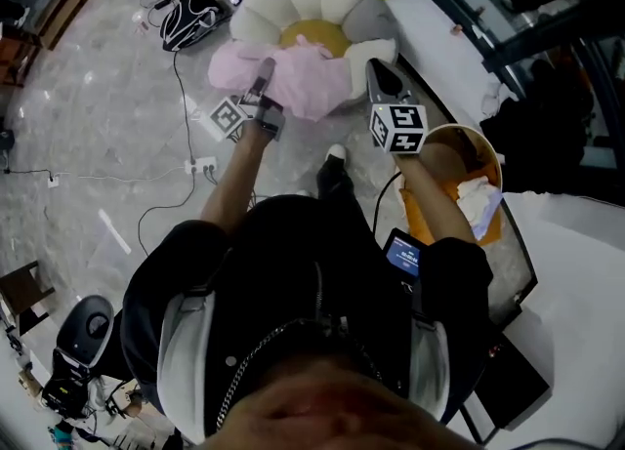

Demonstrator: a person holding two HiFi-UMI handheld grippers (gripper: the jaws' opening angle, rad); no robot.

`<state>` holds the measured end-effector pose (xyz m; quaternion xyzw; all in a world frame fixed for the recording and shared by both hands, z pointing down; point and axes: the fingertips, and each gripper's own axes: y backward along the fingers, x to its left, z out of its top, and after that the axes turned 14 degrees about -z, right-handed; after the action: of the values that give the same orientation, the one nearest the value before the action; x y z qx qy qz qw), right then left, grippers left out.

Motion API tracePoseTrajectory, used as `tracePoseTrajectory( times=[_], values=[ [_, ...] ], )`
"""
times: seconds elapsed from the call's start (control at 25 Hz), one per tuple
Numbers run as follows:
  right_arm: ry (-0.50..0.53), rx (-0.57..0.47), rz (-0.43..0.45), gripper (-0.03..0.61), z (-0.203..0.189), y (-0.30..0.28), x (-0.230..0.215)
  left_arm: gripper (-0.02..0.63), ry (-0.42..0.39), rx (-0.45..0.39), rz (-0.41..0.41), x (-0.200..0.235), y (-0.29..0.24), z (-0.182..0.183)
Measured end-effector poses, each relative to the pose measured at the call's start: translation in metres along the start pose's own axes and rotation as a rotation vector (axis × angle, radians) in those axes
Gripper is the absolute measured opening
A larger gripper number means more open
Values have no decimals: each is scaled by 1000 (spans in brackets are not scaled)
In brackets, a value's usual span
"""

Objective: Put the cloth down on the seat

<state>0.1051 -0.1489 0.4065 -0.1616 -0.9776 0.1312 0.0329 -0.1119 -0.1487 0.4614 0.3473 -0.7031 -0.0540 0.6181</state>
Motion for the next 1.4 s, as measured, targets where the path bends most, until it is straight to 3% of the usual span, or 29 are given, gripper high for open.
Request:
tracePoseTrajectory(
  times=[0.32,0.56,0.92,1.16,1.4],
  values=[
    [17,-11,56,0,30,-65,-45,222,-33,-60,31,31,-51,13],
    [23,10,95,0,32,-103,-77,221,-64,-83,49,55,-81,17],
    [-7,48,106,0,29,-154,-111,221,-83,-133,88,90,-84,18],
    [6,98,133,0,22,-189,-110,222,-69,-125,126,125,-87,26],
    [17,155,119,0,4,-221,-107,222,26,-143,162,189,-84,32]
  ],
)
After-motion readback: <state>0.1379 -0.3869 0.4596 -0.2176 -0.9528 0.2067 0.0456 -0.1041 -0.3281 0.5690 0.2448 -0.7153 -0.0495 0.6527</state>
